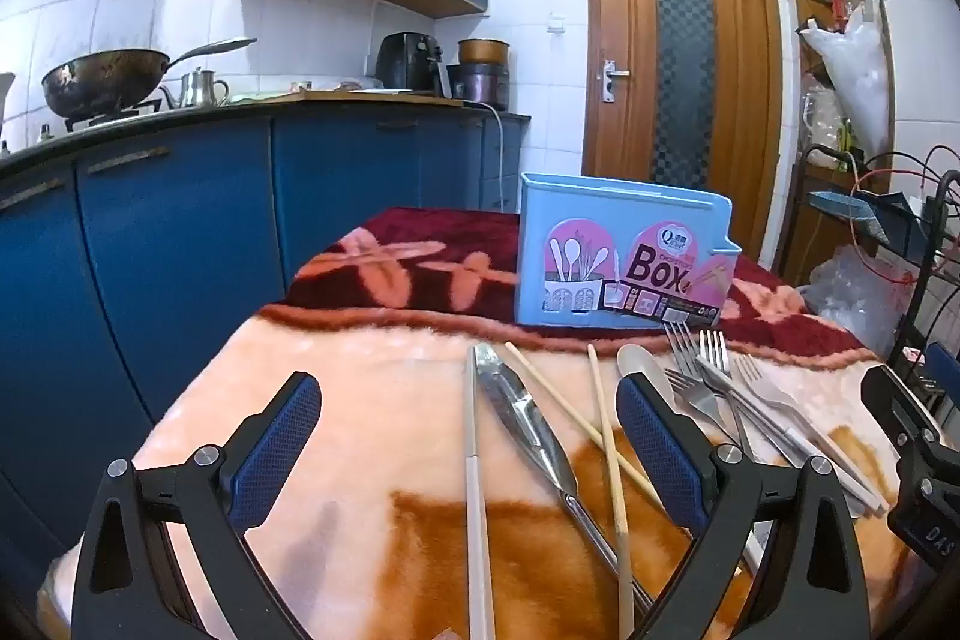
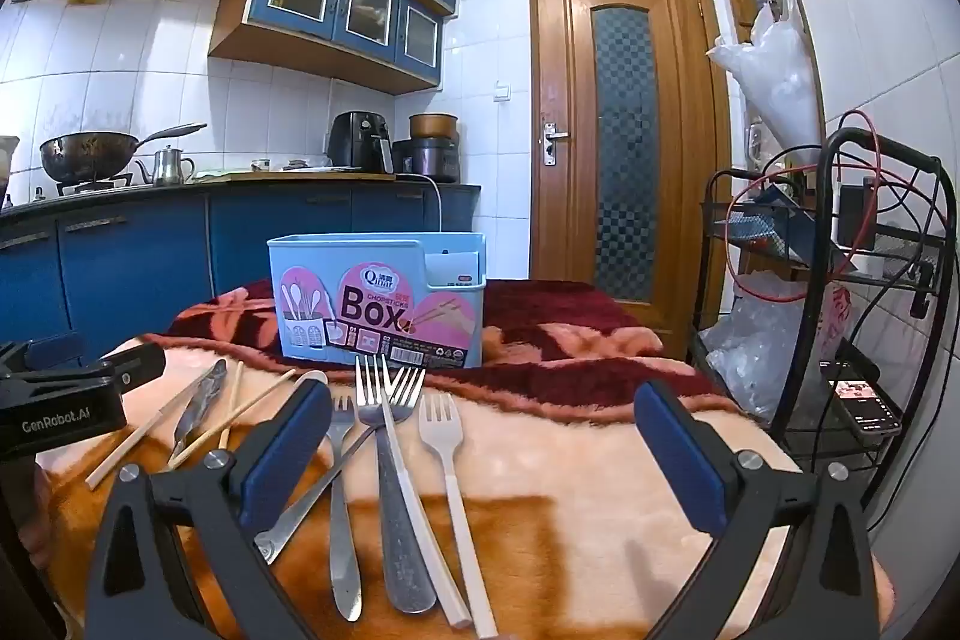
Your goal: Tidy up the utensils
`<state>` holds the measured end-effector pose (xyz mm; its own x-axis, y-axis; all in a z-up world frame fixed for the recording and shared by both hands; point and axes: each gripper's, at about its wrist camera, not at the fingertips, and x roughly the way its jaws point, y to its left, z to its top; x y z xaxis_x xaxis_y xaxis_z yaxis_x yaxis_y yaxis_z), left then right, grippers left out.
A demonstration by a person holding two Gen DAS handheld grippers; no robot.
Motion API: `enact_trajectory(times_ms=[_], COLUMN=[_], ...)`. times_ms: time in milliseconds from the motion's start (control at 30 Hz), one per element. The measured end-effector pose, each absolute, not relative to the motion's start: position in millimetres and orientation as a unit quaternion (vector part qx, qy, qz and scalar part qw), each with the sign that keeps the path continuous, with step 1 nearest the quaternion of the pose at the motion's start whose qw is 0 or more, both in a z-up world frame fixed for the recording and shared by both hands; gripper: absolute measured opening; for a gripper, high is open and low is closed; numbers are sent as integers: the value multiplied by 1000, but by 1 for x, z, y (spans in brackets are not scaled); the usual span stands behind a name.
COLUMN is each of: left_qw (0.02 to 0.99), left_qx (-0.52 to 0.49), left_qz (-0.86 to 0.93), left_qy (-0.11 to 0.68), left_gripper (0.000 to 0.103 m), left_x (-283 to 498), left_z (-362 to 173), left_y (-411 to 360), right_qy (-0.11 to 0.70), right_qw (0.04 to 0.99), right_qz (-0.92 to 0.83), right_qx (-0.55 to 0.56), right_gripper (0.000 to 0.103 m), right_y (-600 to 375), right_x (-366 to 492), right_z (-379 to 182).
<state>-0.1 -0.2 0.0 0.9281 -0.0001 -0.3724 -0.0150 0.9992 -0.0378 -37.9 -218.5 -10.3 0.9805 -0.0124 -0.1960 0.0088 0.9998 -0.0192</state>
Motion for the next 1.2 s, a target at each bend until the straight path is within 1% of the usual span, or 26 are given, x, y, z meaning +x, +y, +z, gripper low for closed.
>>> enact_trajectory(times_ms=[100, 467, 500, 1200], left_qw=[980, 982, 981, 981], left_qx=[-25, -23, -19, -19], left_qz=[2, 0, 4, 4], left_qy=[197, 187, 193, 193], left_gripper=[99, 99, 99, 99], left_x=[0, 1, -1, -1], left_z=[0, 1, 0, 0], left_y=[0, 9, -1, -1], right_qy=[99, 101, 101, 103], right_qw=[995, 995, 995, 995], right_qz=[-5, -6, -6, -5], right_qx=[-10, -12, -12, -8], right_gripper=[103, 103, 103, 103], right_y=[-218, -218, -218, -219], right_x=[-38, -38, -38, -38], right_z=[-10, -10, -10, -10])
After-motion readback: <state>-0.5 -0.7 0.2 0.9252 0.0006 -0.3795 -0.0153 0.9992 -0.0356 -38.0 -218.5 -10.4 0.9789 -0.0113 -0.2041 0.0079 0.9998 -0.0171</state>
